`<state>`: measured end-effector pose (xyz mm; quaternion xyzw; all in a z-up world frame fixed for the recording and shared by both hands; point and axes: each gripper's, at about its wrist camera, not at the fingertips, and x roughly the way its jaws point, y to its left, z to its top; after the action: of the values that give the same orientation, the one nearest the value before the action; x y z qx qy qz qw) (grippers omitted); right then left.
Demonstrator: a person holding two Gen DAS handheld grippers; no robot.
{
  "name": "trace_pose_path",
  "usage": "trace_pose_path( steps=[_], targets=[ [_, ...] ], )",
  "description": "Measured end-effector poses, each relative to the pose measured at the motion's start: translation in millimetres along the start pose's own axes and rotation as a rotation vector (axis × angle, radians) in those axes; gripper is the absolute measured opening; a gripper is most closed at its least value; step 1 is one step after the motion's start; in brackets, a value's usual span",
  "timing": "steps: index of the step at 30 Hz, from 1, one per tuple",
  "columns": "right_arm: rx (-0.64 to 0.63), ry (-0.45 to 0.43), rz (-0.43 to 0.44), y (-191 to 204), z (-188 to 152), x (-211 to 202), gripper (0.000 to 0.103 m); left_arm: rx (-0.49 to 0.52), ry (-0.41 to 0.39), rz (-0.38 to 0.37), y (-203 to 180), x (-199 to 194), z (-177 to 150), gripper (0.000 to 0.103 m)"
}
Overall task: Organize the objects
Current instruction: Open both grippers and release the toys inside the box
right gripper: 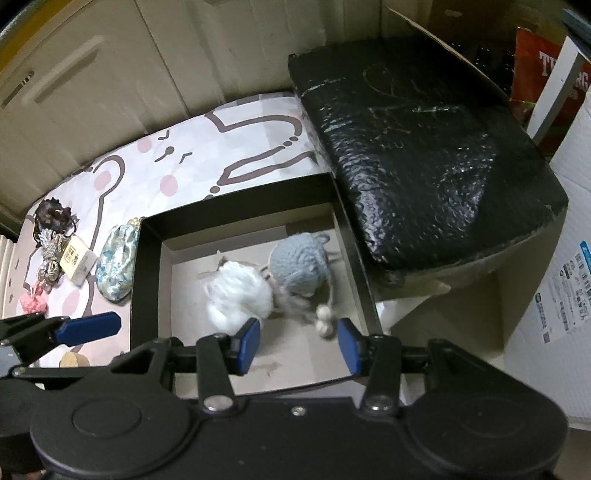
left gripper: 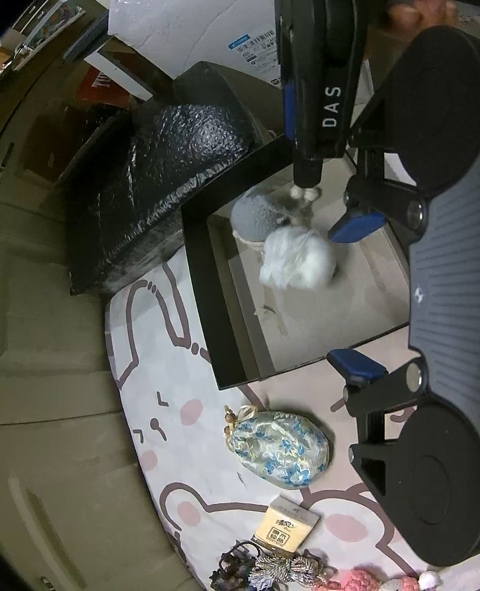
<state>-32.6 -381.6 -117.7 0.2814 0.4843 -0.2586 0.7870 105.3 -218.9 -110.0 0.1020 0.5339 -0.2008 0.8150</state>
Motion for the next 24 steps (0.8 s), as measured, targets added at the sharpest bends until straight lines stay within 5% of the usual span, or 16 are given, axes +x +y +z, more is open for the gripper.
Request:
trace_pose_path(
  steps=[24],
  targets=[
    [-0.018,-0.039,-0.019,-0.2,-3.8,-18.2,0.048,-0.027,-0.004,0.009,7.3,-12.8,-4.5,0.064]
  ],
)
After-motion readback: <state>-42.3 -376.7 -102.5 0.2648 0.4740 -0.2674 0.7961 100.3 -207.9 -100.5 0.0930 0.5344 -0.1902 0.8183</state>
